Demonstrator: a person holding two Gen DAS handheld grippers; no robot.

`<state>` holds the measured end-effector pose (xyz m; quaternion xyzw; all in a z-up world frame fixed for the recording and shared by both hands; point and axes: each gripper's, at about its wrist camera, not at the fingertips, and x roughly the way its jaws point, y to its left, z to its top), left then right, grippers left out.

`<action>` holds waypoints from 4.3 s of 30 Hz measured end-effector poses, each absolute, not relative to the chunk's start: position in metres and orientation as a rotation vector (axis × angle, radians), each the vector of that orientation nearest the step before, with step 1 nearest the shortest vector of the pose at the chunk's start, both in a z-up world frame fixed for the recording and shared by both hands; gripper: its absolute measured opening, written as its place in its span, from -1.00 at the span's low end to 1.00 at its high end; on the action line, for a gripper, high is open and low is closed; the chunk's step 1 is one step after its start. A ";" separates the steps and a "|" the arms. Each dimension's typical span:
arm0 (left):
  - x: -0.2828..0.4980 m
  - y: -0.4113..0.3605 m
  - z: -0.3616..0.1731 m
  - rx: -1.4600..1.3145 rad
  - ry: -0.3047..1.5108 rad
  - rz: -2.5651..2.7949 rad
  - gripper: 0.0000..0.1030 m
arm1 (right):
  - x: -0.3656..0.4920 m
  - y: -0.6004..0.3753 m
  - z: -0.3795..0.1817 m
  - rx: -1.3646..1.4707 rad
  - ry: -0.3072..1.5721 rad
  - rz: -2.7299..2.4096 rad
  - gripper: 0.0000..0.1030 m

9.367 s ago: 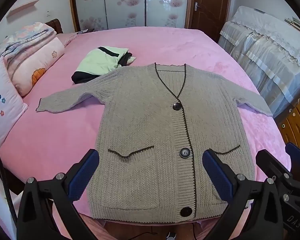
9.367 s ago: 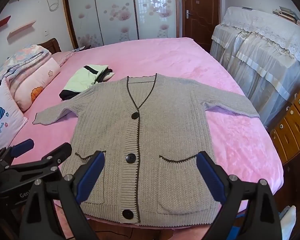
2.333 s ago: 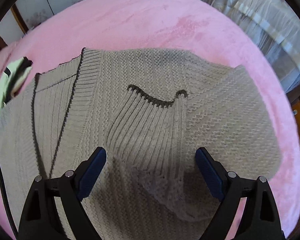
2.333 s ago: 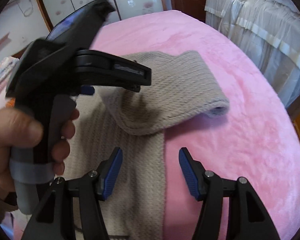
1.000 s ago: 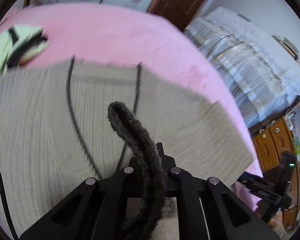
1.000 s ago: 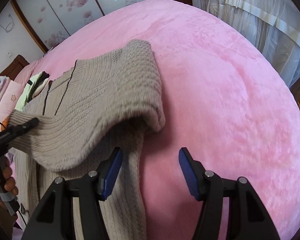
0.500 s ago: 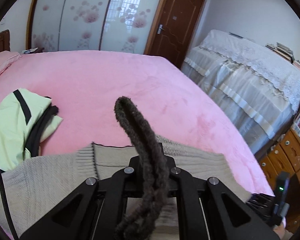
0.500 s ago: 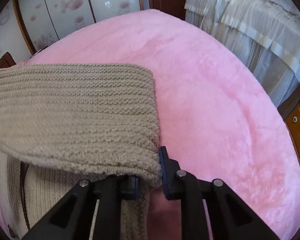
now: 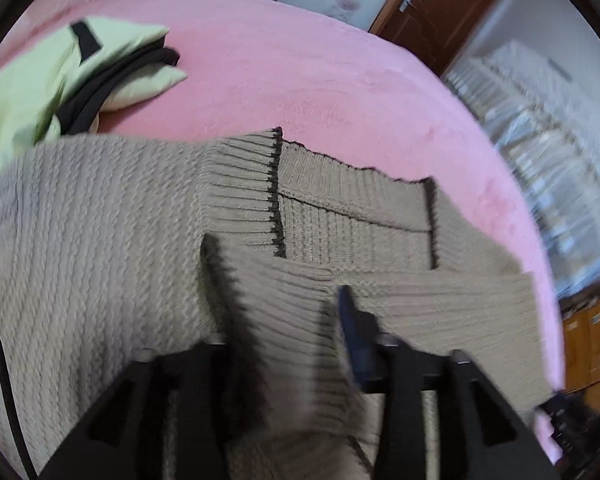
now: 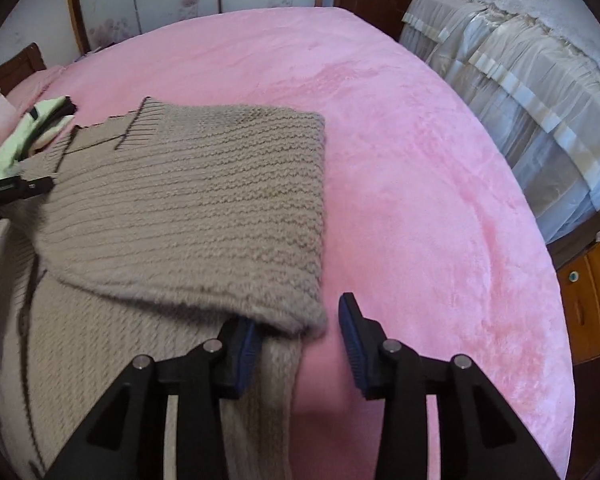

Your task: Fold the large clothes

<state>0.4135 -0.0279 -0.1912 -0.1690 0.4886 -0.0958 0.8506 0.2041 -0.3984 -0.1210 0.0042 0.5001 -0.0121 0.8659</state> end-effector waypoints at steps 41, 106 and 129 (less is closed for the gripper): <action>0.409 -0.043 -0.134 -0.374 0.836 -0.139 -0.60 | 0.277 -0.304 -0.082 0.081 0.896 0.051 -0.28; 0.155 0.255 -0.067 -0.477 0.939 0.268 0.67 | 0.115 -0.036 0.023 0.045 0.794 0.355 0.22; 0.239 0.435 -0.228 -0.806 0.882 0.458 0.53 | 0.177 0.076 -0.082 -0.091 0.899 0.382 0.22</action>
